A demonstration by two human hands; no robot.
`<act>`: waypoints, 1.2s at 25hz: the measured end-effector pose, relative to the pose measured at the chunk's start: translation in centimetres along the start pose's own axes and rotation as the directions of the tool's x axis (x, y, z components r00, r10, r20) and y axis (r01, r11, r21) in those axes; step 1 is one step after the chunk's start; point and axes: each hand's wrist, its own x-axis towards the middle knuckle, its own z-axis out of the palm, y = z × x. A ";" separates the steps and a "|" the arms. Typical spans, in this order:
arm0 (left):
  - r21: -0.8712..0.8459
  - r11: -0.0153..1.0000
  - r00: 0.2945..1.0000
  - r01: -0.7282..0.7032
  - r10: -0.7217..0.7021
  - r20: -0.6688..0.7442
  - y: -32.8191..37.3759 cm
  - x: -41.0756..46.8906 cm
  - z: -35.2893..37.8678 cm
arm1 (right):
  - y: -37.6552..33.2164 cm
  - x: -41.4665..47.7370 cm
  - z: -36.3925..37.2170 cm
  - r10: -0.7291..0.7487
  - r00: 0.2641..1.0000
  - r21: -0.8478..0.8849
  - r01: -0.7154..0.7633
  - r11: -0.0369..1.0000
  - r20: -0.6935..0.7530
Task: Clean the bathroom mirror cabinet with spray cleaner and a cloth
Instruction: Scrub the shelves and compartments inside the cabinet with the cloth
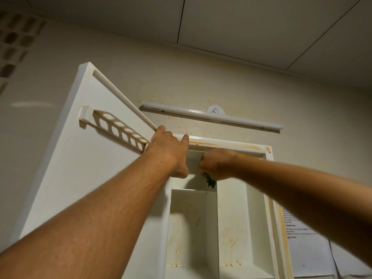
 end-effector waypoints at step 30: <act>0.038 0.999 1.000 0.006 -0.006 0.007 0.2 0.1 0.0 | -3.0 4.7 3.6 0.077 0.991 -0.060 -0.071 0.996 0.111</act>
